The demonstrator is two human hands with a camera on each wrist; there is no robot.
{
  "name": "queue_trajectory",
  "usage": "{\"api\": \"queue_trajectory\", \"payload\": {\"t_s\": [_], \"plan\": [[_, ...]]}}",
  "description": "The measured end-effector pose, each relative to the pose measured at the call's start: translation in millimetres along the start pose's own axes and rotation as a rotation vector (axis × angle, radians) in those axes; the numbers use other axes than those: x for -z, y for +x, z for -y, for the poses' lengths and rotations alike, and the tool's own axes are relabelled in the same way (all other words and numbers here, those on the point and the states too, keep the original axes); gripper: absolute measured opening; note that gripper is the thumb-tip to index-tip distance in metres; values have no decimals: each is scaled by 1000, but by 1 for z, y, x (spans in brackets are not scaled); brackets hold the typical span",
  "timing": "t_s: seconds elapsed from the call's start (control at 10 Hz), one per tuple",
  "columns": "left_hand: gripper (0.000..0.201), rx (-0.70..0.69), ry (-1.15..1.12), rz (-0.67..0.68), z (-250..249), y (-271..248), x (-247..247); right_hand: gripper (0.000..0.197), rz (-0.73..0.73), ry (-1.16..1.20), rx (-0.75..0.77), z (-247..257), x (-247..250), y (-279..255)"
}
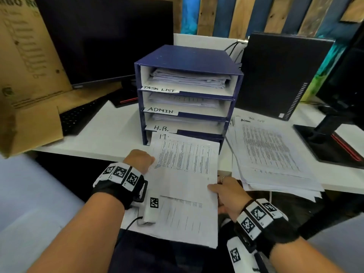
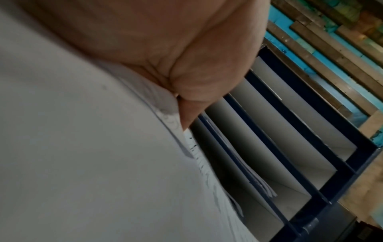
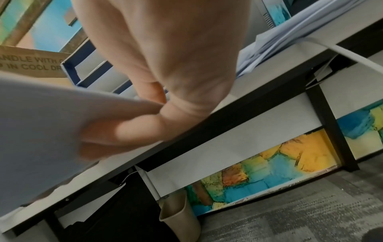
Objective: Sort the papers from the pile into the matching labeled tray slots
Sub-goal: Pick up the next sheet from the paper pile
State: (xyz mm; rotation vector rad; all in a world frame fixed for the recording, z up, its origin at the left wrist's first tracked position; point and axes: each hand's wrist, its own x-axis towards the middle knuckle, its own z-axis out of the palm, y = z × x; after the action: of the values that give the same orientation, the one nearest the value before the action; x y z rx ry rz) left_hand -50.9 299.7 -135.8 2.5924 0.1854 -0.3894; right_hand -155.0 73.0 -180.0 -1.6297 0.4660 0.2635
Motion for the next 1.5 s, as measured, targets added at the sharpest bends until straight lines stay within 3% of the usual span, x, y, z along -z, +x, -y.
{"api": "queue_trajectory", "payload": {"t_s": [0.2, 0.3, 0.4, 0.5, 0.6, 0.7, 0.8, 1.0, 1.1, 1.2, 1.3, 1.4, 1.5], "plan": [[37, 77, -149, 51, 13, 9, -2, 21, -1, -38, -31, 9, 0, 2], [22, 143, -754, -57, 19, 21, 3, 20, 15, 7, 1, 13, -1, 2], [17, 7, -626, -105, 12, 29, 9, 21, 34, 16, -7, 13, -5, 2], [29, -7, -588, -156, 1, 41, 11, 17, -59, 15, 31, 18, -8, 13], [30, 49, -586, -112, -6, 44, 15, 14, -163, 6, 63, 32, -8, 33], [27, 128, -601, 22, -2, 37, 22, 26, -262, 1, 74, 45, -6, 63], [16, 153, -800, 205, 5, 23, 21, 12, -332, 61, 82, 51, -5, 97], [11, 77, -948, -148, -4, 53, 3, 9, -280, 131, -92, 76, -14, 67], [20, 96, -945, -259, -9, 66, -6, 23, -305, 220, -77, 71, -10, 71], [45, 69, -962, -206, -22, 71, -7, 21, -361, 431, -56, 77, -17, 79], [51, 36, -422, -18, -28, 70, -9, 13, -374, 541, -17, 80, -29, 83], [51, 144, -837, 102, -39, 68, -15, 6, -304, 586, 26, 80, -36, 82], [27, 163, -1606, -59, -40, 74, -26, 15, -240, 604, 61, 77, -33, 81]]}}
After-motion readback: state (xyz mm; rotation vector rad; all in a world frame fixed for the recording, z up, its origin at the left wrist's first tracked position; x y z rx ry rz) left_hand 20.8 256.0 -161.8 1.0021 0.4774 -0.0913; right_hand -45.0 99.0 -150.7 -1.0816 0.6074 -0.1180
